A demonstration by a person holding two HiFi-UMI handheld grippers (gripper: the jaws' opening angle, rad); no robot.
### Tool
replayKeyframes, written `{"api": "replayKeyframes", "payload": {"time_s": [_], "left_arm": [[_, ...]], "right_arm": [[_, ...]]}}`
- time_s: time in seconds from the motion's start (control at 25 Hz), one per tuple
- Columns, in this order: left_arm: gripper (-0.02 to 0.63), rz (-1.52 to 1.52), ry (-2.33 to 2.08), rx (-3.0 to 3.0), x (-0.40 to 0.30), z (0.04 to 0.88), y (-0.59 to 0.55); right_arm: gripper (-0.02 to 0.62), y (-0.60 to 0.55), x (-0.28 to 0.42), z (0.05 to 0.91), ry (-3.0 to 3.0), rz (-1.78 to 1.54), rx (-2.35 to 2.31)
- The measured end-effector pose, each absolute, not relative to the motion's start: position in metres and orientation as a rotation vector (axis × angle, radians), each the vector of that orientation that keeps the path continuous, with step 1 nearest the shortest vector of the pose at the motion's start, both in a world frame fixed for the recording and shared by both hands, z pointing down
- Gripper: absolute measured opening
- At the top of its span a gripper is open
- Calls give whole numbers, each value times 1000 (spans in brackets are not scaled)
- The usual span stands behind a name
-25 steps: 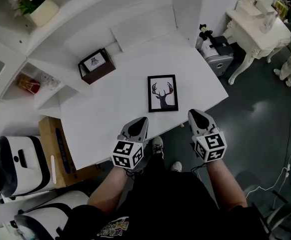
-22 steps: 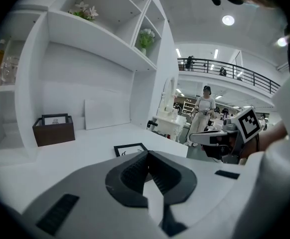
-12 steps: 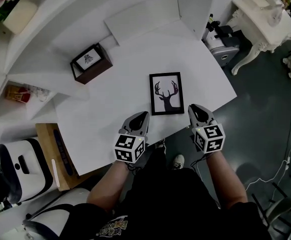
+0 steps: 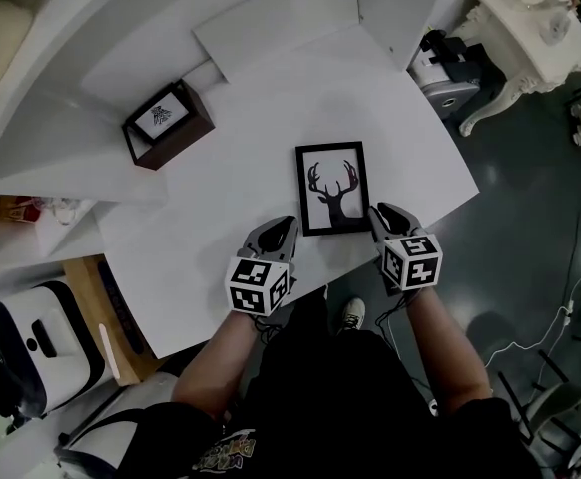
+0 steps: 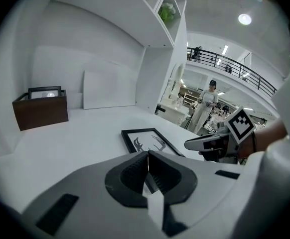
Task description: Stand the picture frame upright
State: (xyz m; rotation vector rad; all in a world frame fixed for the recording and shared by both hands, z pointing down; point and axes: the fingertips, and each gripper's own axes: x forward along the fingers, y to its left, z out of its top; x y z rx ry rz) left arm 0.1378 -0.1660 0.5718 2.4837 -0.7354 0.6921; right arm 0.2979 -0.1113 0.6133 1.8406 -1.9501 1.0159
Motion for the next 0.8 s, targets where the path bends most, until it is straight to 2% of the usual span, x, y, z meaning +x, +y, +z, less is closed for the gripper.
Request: {"api": "replayKeyframes", "payload": {"time_s": [0.4,0.52,0.8], "left_arm": [[11,738,-689,2455,144,595,-174],[83,744,-688,2424,142,603,-177],[95,748,-681,2392,141,614,-181]], "right_arm": [[81,-123,296,640,-1869,1136,1794],[84,-126,295,644,-1850,1147,1786],[84,-133,293,643,-1833,1151,1782]]}}
